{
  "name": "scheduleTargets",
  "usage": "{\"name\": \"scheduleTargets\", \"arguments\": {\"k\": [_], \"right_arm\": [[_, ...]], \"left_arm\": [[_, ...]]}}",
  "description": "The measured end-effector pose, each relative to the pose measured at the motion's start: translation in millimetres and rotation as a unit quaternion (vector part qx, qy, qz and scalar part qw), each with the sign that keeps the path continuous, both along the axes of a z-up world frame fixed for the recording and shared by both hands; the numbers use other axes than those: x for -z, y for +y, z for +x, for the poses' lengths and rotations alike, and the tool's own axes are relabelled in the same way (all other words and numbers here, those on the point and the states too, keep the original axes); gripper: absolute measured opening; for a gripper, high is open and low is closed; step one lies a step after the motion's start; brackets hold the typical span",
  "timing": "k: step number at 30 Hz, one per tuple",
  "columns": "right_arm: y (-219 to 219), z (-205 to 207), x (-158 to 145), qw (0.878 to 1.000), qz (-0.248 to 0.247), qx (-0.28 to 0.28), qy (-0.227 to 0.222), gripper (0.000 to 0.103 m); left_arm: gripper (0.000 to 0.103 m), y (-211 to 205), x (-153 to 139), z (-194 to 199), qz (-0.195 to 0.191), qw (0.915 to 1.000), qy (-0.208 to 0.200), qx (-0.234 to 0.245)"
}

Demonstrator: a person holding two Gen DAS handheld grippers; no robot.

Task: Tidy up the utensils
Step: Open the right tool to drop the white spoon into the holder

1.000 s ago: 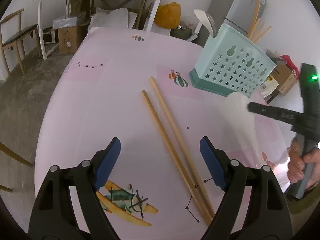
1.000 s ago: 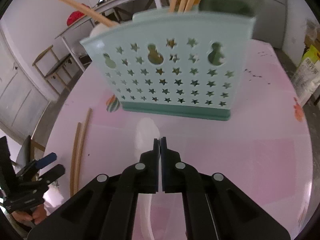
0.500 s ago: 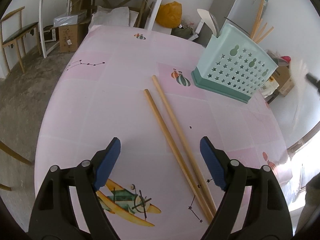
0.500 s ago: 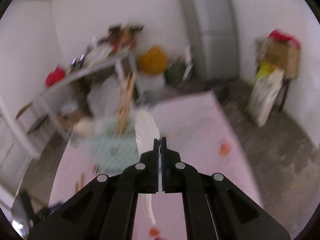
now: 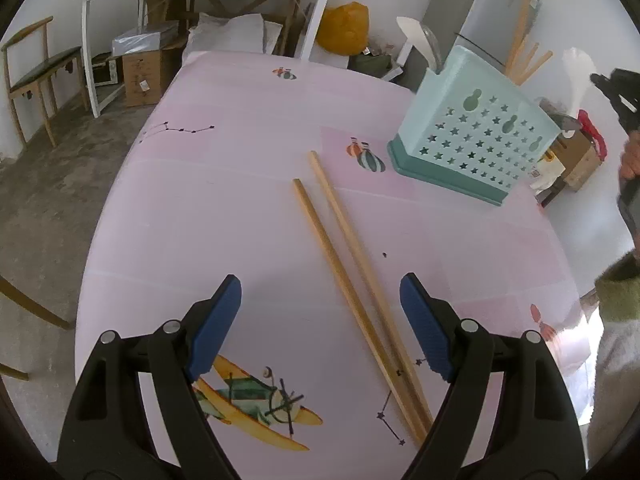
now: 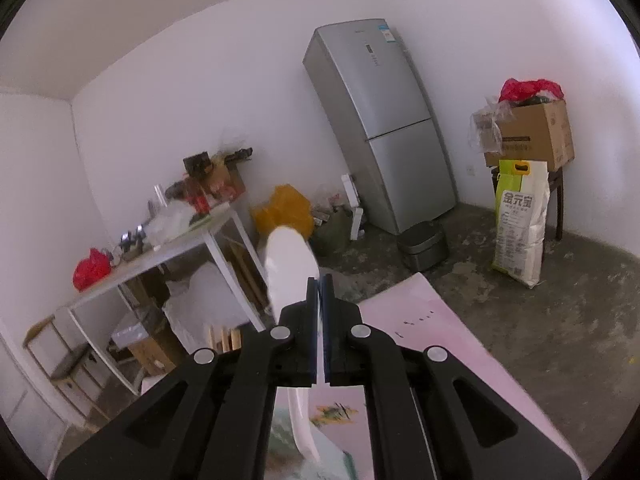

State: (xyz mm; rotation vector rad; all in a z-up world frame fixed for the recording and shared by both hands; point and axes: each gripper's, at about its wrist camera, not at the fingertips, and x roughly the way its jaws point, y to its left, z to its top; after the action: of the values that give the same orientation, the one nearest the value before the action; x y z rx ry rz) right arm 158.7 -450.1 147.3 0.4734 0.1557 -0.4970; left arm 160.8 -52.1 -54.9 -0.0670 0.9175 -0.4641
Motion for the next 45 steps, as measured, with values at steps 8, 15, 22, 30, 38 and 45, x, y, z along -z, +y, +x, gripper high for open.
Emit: {"name": "scheduleTargets", "arguments": {"k": [8, 15, 22, 30, 38, 45], "right_arm": [[-7.6, 27.6, -0.3, 1.000, 0.007, -0.007, -0.015, 0.002], [1.8, 47.1, 22.5, 0.999, -0.017, -0.012, 0.028, 0.002], [7.6, 36.2, 31.1, 0.999, -0.031, -0.012, 0.031, 0.002], [14.5, 14.7, 35.9, 0.999, -0.030, -0.010, 0.021, 0.002], [55.0, -5.9, 55.9, 0.993, -0.076, -0.060, 0.064, 0.002], [67.6, -38.2, 67.5, 0.989, -0.082, -0.072, 0.103, 0.035]], "left_arm": [[0.077, 2.0, 1.7, 6.4, 0.007, 0.9999, 0.001, -0.009], [0.077, -0.4, 3.4, 8.4, 0.009, 0.9999, 0.001, -0.008], [0.077, -0.4, 3.5, 8.4, 0.009, 0.9999, 0.001, -0.009], [0.077, 1.0, 3.0, 8.6, 0.006, 0.9999, 0.003, -0.009], [0.077, 0.4, 3.2, 7.9, 0.004, 0.9999, 0.003, -0.010], [0.077, -2.2, 2.1, 4.7, 0.001, 0.9999, 0.002, -0.011]]}}
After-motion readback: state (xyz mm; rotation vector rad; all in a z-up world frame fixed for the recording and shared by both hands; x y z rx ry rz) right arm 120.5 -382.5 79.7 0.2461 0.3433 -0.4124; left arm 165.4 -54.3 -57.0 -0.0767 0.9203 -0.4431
